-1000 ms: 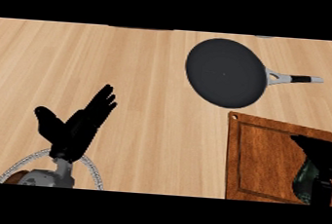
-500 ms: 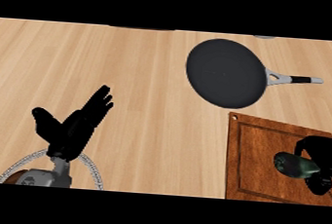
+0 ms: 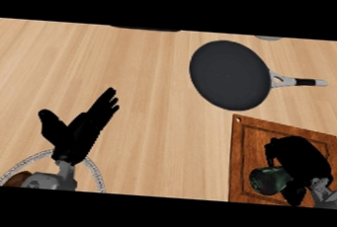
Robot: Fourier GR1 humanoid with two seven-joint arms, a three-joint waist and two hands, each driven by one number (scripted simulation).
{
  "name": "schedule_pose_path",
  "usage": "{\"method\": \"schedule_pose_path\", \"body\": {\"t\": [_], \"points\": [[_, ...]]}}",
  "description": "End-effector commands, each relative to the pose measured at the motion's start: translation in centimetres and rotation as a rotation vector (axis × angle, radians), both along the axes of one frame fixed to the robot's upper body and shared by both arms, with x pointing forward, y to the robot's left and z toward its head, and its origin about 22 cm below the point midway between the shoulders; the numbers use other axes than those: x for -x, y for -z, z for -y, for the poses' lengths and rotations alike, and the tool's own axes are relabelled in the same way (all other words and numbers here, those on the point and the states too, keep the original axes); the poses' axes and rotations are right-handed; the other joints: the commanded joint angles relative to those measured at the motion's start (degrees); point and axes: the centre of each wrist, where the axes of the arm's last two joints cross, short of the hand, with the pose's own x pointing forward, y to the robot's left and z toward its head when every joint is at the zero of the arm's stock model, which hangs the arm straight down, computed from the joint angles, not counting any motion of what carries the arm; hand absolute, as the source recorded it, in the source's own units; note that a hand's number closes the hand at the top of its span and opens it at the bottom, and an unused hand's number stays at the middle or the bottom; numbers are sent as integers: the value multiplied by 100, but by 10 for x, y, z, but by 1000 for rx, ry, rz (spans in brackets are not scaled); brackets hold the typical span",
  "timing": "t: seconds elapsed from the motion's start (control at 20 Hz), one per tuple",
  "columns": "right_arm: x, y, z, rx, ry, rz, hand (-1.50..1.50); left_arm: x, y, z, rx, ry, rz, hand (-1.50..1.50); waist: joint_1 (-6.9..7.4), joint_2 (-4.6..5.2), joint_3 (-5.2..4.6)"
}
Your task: Pick the eggplant from the cutting board and place it in the pan
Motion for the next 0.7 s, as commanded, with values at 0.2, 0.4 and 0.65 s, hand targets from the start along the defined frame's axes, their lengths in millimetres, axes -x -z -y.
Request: {"method": "schedule_pose_path", "body": {"t": [0.2,0.4,0.65], "points": [[59,-18,-106,-363,-445,289,150,-2,-3,-3,6,-4,-16,0,-89,8,54],[77,-51,-100,-509,-426,522,150,3,6,-5,-7,-47,-12,0,-218,-1,53],[90,-78,-91,-766,-308,586,150,9,10,-14,0,-16,-3,0,-141,34,49]]}}
